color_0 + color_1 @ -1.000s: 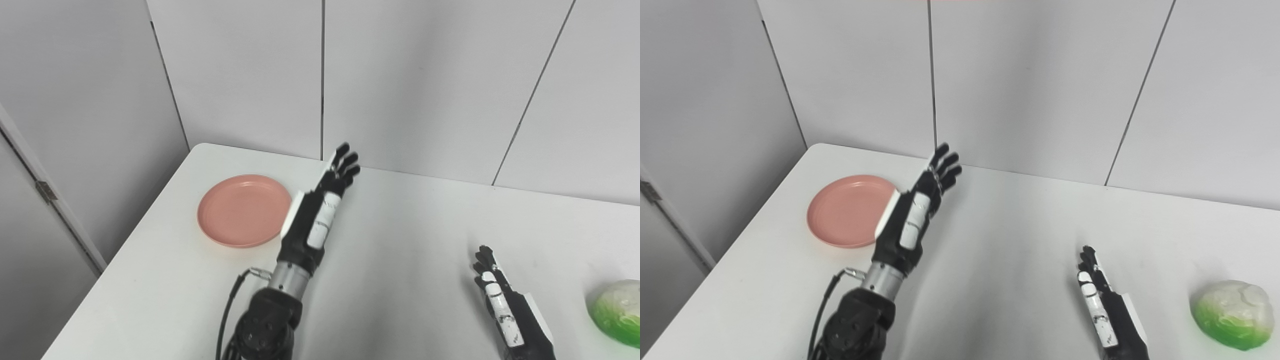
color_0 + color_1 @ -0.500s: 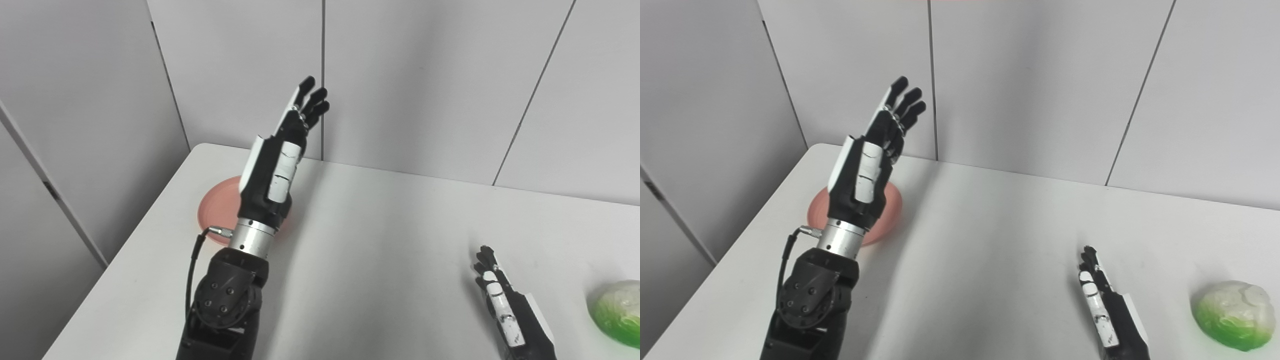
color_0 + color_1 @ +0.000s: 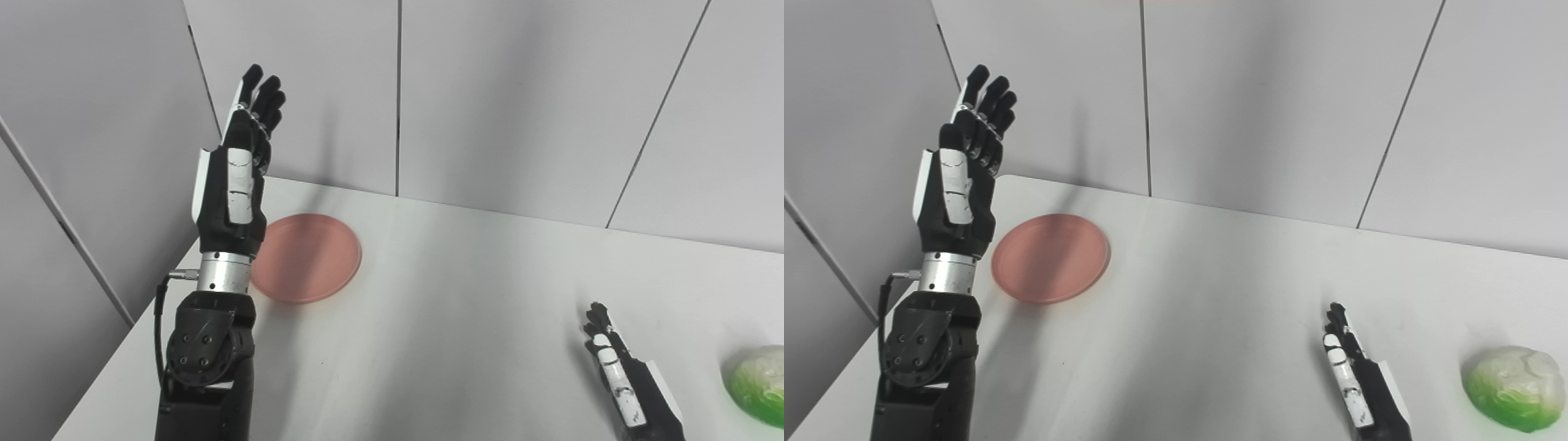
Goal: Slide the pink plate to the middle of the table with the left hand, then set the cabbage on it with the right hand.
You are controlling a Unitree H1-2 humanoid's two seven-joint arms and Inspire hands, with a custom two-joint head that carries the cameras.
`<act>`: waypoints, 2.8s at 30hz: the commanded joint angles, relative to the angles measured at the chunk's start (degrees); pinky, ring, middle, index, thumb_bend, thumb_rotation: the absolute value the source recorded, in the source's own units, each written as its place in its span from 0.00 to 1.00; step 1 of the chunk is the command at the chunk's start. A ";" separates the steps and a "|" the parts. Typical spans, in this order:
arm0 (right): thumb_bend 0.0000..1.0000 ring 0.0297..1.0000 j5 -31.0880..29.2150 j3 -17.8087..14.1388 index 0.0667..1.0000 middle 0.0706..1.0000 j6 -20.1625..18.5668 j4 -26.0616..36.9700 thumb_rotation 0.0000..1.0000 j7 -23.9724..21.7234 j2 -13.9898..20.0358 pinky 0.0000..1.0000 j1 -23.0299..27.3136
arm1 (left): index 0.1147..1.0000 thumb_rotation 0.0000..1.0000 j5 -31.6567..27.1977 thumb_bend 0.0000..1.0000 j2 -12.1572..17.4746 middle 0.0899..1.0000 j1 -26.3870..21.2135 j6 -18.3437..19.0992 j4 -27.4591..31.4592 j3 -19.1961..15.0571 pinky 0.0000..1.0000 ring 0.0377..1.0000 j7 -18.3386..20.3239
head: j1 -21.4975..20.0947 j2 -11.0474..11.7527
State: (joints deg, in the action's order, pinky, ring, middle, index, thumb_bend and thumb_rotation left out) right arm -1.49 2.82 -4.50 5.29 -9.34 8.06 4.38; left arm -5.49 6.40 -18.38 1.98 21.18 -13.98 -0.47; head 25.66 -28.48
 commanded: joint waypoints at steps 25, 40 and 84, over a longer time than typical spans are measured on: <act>0.11 1.00 -1.57 -0.46 1.00 1.00 0.72 -0.22 1.00 -0.91 0.30 1.00 0.93 | 0.94 1.00 -4.31 0.79 4.43 0.95 0.16 -4.77 -18.72 -7.48 0.94 0.95 -5.47 | 0.97 0.03; 0.12 1.00 -2.10 -0.68 1.00 1.00 -1.16 0.87 1.00 -0.77 0.62 1.00 0.92 | 0.95 1.00 -5.72 0.78 5.37 0.96 -1.16 -5.86 -29.42 -6.97 0.98 0.97 -5.59 | 1.66 -0.87; 0.17 1.00 -0.29 -0.59 1.00 1.00 1.27 0.05 1.00 -1.11 1.94 1.00 1.14 | 0.93 1.00 -10.21 0.84 6.75 0.94 -5.21 -5.31 -50.27 -4.32 0.97 0.95 -2.39 | 1.32 -1.97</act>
State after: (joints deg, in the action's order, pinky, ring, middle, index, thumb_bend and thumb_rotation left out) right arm -2.12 2.46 -4.31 4.92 -10.54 9.53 4.64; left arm -16.29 13.54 -22.65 -5.28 -28.88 -19.38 -3.29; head 26.99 -30.41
